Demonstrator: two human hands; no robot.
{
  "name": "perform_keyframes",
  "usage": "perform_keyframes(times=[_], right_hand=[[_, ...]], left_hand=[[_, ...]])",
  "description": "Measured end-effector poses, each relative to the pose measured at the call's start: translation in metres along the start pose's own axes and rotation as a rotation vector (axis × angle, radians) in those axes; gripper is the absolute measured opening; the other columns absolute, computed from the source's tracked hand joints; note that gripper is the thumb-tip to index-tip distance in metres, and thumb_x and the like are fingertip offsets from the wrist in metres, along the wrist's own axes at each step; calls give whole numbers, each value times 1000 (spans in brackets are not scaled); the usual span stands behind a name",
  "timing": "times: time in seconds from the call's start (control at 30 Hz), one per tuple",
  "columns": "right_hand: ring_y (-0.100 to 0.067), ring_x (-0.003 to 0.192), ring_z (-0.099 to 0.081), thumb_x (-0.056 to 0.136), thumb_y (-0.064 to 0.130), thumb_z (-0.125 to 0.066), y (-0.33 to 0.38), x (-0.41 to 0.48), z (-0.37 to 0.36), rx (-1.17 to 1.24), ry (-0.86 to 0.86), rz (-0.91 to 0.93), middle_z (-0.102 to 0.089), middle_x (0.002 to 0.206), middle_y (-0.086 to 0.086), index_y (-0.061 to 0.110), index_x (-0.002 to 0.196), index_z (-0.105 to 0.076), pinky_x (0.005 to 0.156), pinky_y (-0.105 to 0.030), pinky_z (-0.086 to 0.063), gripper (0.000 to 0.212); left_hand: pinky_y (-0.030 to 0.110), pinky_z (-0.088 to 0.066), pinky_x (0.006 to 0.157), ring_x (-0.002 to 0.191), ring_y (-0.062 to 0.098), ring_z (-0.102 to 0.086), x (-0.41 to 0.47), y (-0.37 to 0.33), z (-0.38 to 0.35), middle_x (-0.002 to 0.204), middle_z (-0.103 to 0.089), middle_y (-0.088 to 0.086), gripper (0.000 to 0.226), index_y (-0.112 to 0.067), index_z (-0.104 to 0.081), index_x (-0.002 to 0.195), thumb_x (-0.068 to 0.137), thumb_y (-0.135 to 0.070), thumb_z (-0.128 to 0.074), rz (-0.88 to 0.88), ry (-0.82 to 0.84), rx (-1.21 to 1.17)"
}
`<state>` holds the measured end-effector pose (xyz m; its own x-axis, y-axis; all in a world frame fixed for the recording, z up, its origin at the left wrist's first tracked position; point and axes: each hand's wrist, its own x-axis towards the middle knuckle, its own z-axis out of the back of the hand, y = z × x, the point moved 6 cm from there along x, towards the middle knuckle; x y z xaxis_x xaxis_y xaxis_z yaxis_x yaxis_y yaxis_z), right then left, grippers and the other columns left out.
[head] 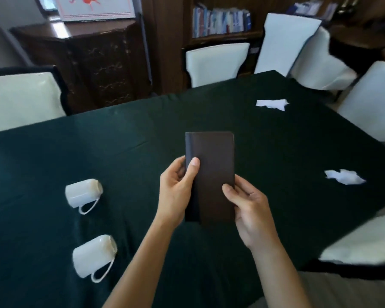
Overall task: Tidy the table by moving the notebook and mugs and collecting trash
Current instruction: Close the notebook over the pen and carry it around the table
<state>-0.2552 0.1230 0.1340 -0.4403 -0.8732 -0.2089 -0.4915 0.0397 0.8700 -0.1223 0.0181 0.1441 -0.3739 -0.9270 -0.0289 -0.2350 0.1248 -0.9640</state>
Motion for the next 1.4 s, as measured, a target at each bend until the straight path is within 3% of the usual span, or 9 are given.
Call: perform_keyframes(times=[0.2,0.33,0.5,0.67,0.8,0.9,1.03,1.23,1.4], right_hand=[[-30,109,-75,95,7,-64,59,-81,117,54,-312,179,-78,117,-16,9,116,-77,85,-41,-64,25],[-24,101,-77,98,3,-60,79,-156,201,86,-473,221,-79,115,-13,10,119,-75,78,-32,-63,26],[-30,114,-73,96,4,-64,84,-257,296,109,-684,248,-79,117,-11,8,123,-73,98,-45,-58,29],[-24,106,-77,95,6,-67,95,-354,366,139,-813,286,-80,114,-9,11,120,-75,79,-30,-63,27],[-24,103,-78,94,6,-68,115,-409,406,166,-880,345,-80,114,-10,11,120,-75,76,-29,-63,28],[-26,104,-77,93,8,-69,128,-429,428,184,-904,395,-80,113,-11,11,116,-77,77,-31,-63,25],[-27,107,-76,92,11,-70,139,-439,458,186,-954,416,-80,115,-11,13,119,-76,80,-32,-63,27],[-22,103,-78,81,23,-75,173,-422,506,189,-983,492,-80,113,-8,24,110,-82,75,-27,-63,29],[-21,104,-77,96,5,-66,220,-385,554,142,-1003,507,-81,114,-6,27,107,-83,76,-26,-62,29]], left_hand=[[44,-64,90,106,28,-78,-84,38,-125,111,-82,10,26,-17,-78,113,97,-36,-71,187,380,59],[43,-64,91,109,26,-78,-152,69,-203,115,-82,8,23,-19,-79,114,99,-33,-70,340,573,76],[34,-64,85,108,25,-78,-239,104,-284,115,-82,7,19,-22,-80,113,97,-32,-73,487,750,112],[49,-58,101,112,26,-77,-324,129,-348,118,-81,5,29,-25,-79,116,92,-40,-77,529,898,222],[46,-61,97,110,28,-77,-364,131,-402,116,-82,7,34,-18,-78,119,92,-39,-78,521,1013,279],[47,-62,94,106,27,-78,-377,132,-435,112,-82,8,32,-15,-79,115,92,-37,-78,485,1069,333],[34,-64,75,97,21,-80,-384,142,-472,103,-84,3,30,-18,-80,109,90,-41,-77,456,1122,397],[50,-63,90,100,24,-78,-363,164,-540,104,-84,2,23,-26,-81,110,91,-38,-78,423,1177,434],[50,-61,97,105,24,-78,-327,180,-611,109,-84,3,34,-23,-81,112,83,-40,-80,471,1207,366]])
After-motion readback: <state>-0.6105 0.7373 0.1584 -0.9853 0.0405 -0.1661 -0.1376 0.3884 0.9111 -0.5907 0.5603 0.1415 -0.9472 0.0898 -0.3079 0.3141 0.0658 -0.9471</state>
